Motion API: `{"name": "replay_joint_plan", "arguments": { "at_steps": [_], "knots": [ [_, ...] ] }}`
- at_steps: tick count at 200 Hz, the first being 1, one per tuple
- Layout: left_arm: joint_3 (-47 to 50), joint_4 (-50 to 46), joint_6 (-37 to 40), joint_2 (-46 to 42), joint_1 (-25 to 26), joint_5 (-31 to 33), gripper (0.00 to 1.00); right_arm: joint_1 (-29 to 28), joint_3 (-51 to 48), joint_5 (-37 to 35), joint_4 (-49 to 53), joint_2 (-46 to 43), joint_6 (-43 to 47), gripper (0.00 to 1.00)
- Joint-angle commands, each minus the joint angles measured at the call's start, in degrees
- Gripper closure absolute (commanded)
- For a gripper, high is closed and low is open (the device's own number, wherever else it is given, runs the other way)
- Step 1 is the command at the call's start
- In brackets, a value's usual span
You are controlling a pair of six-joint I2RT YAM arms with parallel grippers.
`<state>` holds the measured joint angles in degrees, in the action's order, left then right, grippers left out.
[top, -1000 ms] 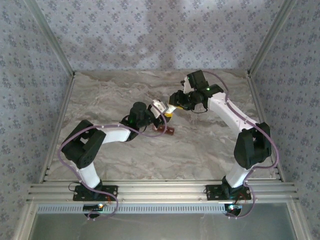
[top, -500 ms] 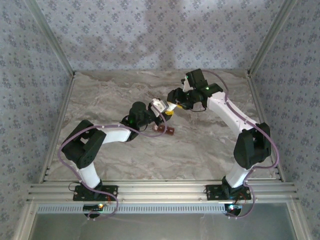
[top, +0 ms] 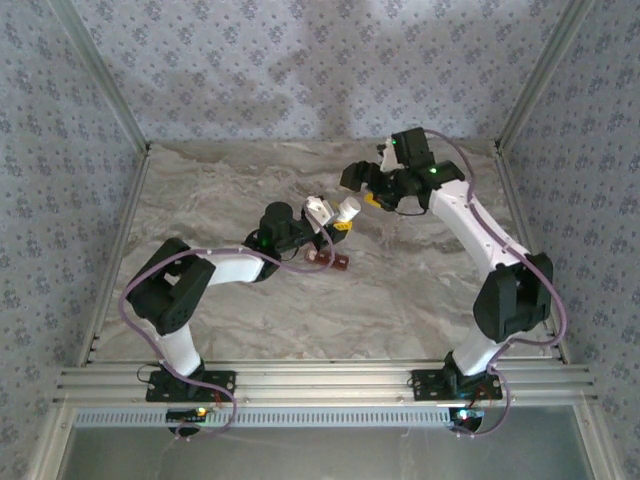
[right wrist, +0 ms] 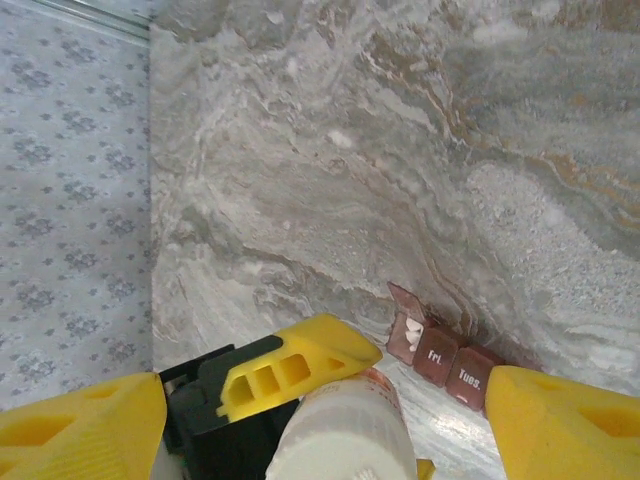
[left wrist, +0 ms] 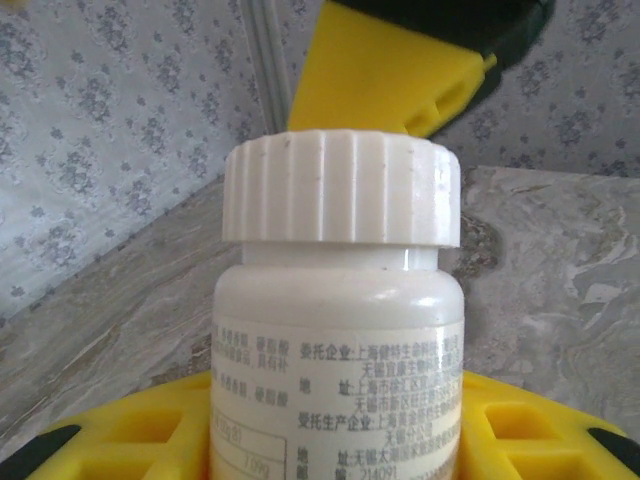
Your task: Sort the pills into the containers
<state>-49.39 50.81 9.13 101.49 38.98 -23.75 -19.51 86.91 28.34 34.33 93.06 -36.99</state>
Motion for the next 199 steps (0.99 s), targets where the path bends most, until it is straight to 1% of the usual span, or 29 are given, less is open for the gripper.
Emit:
{"name": "replay_joint_plan", "arguments": {
  "at_steps": [1, 8, 17, 34, 59, 101, 155, 177, 199],
  "knots": [
    [-2.15, 1.12, -2.67, 0.2, -1.13, -6.33, 1.0, 2.22, -1.67, 5.0, -3.47, -3.6, 6.25, 0.15],
    [-2.33, 0.37, -3.85, 0.19, -1.64, -8.34, 1.0, 2.72, -1.96, 6.59, -3.86, -3.85, 9.59, 0.15],
    [-2.34, 0.15, -4.84, 0.07, -2.21, -10.26, 1.0, 2.83, -2.25, 6.91, -3.61, -4.31, 14.15, 0.15],
    [-1.9, 0.17, -5.98, -0.29, -2.98, -12.24, 1.0, 2.82, -2.45, 7.61, -1.28, -4.68, 22.09, 0.15],
    [-2.49, -1.15, -6.84, -0.68, -3.72, -14.95, 1.0, 2.9, -2.11, 9.81, 2.09, -4.35, 27.93, 0.15],
    [-4.24, -3.6, -7.22, -0.59, -4.08, -18.45, 1.0, 2.48, -0.34, 11.08, 4.68, -2.76, 30.3, 0.15],
    [-5.07, -4.4, -7.58, -0.67, -4.22, -19.59, 1.0, 0.65, 0.85, 9.95, 6.54, -0.33, 31.46, 0.15],
    [-5.28, -4.66, -7.57, -0.61, -4.43, -19.67, 1.0, 0.36, 0.71, 9.87, 6.39, 0.17, 31.43, 0.17],
    [-5.45, -4.92, -7.63, -0.61, -4.58, -19.69, 1.0, 0.26, 0.67, 9.96, 6.44, 0.54, 31.3, 0.23]
  ]
}}
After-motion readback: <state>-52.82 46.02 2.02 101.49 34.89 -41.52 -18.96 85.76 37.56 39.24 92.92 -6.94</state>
